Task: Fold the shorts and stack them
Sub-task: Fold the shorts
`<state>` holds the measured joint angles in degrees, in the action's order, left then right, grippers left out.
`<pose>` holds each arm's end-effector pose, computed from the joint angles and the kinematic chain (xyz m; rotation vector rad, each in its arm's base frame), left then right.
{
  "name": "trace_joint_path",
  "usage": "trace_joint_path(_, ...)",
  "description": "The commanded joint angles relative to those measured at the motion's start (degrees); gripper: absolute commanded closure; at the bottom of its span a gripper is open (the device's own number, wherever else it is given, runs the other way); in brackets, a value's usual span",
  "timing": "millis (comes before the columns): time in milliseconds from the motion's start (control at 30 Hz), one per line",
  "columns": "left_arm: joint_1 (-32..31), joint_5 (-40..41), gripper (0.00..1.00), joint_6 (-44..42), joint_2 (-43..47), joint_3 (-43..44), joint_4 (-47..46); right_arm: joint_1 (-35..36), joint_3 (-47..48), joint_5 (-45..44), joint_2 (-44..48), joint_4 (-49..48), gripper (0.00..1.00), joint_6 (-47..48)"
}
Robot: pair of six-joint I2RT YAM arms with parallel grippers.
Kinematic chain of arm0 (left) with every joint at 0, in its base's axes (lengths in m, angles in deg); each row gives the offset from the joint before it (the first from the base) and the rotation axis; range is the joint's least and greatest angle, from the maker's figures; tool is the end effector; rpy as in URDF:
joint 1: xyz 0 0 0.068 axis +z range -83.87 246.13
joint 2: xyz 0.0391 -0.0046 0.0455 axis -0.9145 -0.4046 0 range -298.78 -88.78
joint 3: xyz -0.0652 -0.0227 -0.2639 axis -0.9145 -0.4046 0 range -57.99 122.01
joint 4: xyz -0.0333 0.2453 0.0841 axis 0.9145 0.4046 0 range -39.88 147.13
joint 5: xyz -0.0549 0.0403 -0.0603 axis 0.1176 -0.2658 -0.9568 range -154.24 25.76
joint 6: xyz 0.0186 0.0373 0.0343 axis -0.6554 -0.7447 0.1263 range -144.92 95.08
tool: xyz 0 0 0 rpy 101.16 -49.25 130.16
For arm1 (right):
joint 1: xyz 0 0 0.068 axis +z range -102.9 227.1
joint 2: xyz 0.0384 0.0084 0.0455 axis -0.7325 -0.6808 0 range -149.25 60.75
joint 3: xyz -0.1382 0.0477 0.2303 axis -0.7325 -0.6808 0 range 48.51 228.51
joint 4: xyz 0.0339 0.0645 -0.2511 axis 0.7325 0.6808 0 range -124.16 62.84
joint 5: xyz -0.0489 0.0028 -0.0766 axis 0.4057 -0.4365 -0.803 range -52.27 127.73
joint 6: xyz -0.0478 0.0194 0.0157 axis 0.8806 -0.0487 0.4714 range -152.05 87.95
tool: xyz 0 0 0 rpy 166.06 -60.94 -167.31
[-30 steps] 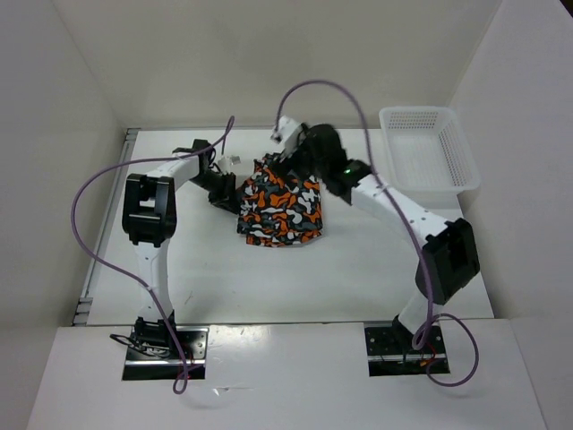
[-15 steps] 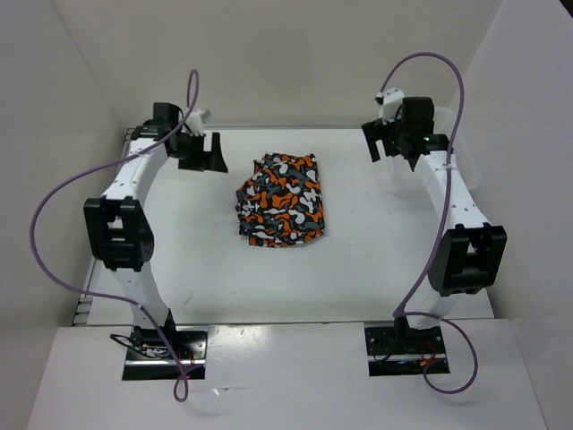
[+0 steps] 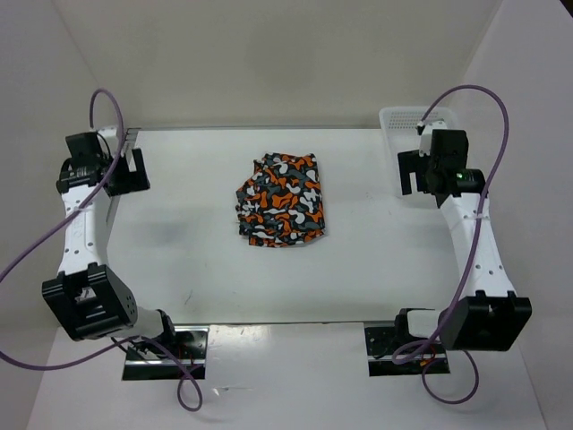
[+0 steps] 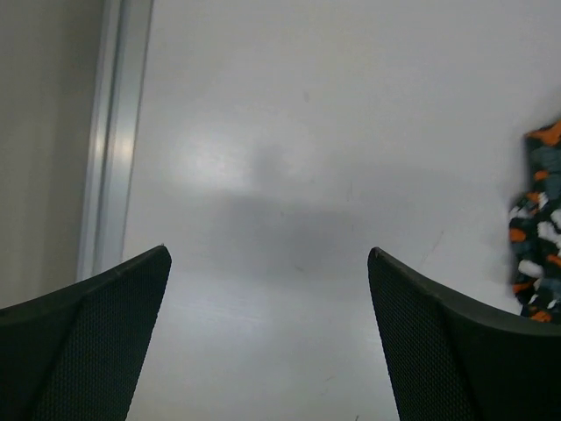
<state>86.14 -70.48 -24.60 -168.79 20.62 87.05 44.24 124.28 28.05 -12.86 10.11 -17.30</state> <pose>0.2893 0.1012 0.3595 -0.3360 2.2105 0.0649 0.2684 -0.0195 0.3627 -0.1534 2.3134 -0.3512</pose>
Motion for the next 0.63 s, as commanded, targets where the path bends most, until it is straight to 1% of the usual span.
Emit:
trace_joint_path(0, 1.69, -2.10, 0.00, -0.32, 1.70, -4.33, 0.69, 0.30, -2.46, -3.51, 2.32, -1.37, 0.00, -1.91)
trace_joint_path(133, 2.23, -2.72, 0.00, -0.32, 2.93, -4.87, 0.69, 0.30, -4.48, -3.51, 3.38, -4.36, 0.00, -1.91)
trace_joint_path(200, 2.23, -3.42, 0.00, -0.32, 2.93, -4.87, 1.21, 0.30, -5.02, -3.51, 3.99, -4.37, 0.00, -1.91)
trace_joint_path(367, 2.23, -5.53, 0.00, -0.32, 4.16, -5.48, 1.22, 0.30, -7.56, -1.23, 5.84, -6.57, 0.00, -1.91)
trace_joint_path(600, 2.23, -6.06, 0.00, -0.32, 5.92, -6.01, 2.27, 0.30, -9.84, 2.55, 8.12, -8.41, 0.00, -1.99)
